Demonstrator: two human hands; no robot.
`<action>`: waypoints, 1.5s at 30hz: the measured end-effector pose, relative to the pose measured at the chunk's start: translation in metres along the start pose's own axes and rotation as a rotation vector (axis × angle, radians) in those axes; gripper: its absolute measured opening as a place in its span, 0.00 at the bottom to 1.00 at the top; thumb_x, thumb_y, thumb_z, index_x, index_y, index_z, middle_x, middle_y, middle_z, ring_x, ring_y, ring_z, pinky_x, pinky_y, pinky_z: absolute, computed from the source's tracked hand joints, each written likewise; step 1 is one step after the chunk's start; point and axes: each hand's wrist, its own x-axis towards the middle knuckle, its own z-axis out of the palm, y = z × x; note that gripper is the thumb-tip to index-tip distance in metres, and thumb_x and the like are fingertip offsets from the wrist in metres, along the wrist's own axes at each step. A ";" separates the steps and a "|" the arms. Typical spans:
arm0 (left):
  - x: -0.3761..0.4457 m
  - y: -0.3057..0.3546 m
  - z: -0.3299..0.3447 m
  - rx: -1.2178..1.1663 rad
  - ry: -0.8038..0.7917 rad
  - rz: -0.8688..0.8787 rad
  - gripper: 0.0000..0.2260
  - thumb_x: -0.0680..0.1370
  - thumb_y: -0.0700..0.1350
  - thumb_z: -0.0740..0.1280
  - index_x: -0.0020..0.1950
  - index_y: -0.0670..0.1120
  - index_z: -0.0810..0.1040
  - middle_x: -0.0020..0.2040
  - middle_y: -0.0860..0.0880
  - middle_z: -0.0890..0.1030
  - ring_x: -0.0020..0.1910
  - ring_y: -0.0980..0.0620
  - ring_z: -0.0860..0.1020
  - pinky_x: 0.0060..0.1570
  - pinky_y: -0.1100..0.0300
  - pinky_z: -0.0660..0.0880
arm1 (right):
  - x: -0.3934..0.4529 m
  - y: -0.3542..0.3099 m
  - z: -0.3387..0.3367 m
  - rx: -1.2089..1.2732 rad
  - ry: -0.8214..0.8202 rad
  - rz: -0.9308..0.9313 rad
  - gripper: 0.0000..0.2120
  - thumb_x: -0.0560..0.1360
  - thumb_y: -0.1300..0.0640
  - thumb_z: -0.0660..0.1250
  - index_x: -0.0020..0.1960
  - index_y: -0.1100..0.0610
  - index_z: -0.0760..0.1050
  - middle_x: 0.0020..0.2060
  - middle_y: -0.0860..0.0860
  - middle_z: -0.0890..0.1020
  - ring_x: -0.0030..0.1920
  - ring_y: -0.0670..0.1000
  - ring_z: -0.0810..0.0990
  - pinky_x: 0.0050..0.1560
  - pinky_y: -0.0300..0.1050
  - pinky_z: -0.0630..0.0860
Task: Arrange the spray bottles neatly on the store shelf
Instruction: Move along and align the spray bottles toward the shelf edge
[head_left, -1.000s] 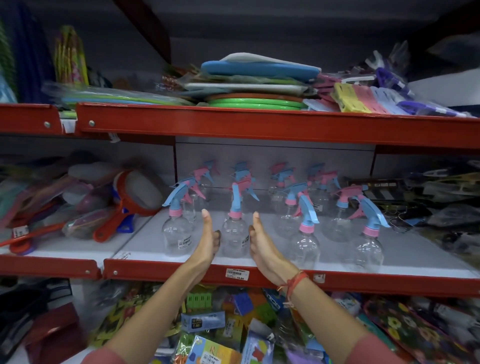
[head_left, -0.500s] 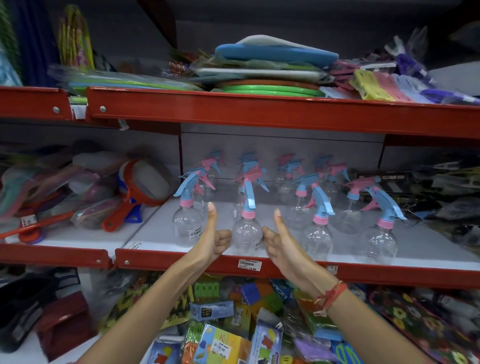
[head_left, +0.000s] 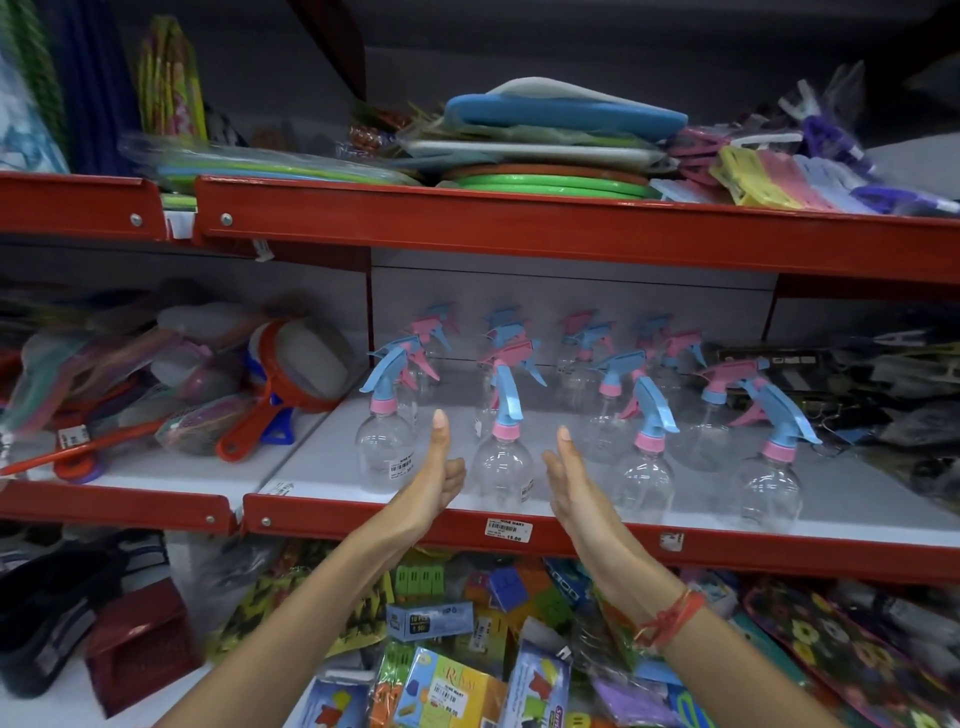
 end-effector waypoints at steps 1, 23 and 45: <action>-0.002 0.000 -0.002 -0.017 0.027 0.003 0.52 0.61 0.76 0.39 0.73 0.43 0.63 0.74 0.43 0.66 0.71 0.51 0.67 0.75 0.52 0.54 | -0.003 0.000 0.002 0.013 0.034 -0.027 0.43 0.68 0.23 0.47 0.76 0.45 0.57 0.77 0.45 0.59 0.76 0.49 0.59 0.76 0.53 0.52; 0.018 -0.008 -0.086 -0.170 0.437 0.008 0.58 0.58 0.79 0.39 0.76 0.42 0.55 0.77 0.42 0.59 0.76 0.46 0.59 0.75 0.48 0.51 | 0.051 -0.034 0.139 0.119 -0.176 -0.024 0.36 0.74 0.29 0.44 0.77 0.44 0.52 0.78 0.48 0.57 0.77 0.51 0.55 0.75 0.54 0.50; -0.011 -0.017 -0.101 -0.087 0.385 0.001 0.47 0.65 0.74 0.37 0.76 0.46 0.46 0.76 0.38 0.54 0.76 0.41 0.55 0.75 0.45 0.48 | 0.052 -0.017 0.126 -0.004 -0.268 -0.030 0.39 0.73 0.28 0.40 0.78 0.47 0.48 0.79 0.49 0.51 0.78 0.52 0.51 0.76 0.54 0.48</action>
